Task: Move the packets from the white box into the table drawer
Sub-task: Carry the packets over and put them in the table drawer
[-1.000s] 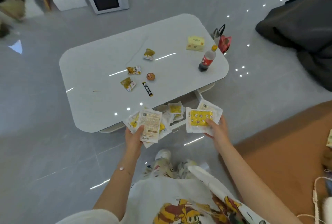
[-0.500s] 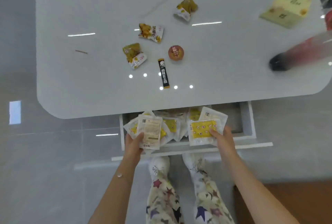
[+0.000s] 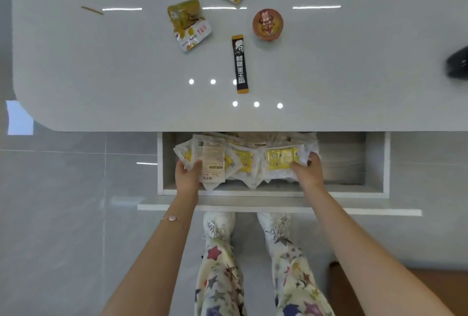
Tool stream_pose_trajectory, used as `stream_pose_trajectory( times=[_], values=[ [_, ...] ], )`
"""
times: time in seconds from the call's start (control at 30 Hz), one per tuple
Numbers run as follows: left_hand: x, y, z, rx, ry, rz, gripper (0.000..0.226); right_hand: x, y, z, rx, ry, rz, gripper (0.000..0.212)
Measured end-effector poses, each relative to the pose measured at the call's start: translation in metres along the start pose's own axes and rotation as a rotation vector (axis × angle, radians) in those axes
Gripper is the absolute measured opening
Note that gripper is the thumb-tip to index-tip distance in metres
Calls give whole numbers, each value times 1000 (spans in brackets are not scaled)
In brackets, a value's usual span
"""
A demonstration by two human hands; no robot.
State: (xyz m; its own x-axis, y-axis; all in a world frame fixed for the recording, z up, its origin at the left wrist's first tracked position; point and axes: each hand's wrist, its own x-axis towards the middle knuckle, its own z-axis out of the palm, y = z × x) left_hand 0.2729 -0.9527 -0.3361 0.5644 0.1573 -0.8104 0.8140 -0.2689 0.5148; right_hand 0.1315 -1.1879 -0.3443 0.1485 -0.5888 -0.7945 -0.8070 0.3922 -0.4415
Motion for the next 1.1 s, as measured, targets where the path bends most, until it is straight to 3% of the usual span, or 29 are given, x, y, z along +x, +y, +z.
stream_pose_trajectory(
  times=[0.2,0.37,0.63,0.9,1.1],
  values=[
    [-46,29,-13,174,62,145,55,-50,-35,-27,-97,-56,-164,59],
    [-125,85,-49,360,-16,339,49,-131,-98,-63,-269,-167,-395,42],
    [-249,150,-108,937,83,701,64,-270,-202,-110,-798,-124,-744,64],
    [-338,199,-166,1017,241,691,76,-368,-259,-111,-1146,-92,-1020,76],
    [-372,210,-259,887,463,635,79,-455,-285,-53,-1305,-154,-1280,78]
  ],
)
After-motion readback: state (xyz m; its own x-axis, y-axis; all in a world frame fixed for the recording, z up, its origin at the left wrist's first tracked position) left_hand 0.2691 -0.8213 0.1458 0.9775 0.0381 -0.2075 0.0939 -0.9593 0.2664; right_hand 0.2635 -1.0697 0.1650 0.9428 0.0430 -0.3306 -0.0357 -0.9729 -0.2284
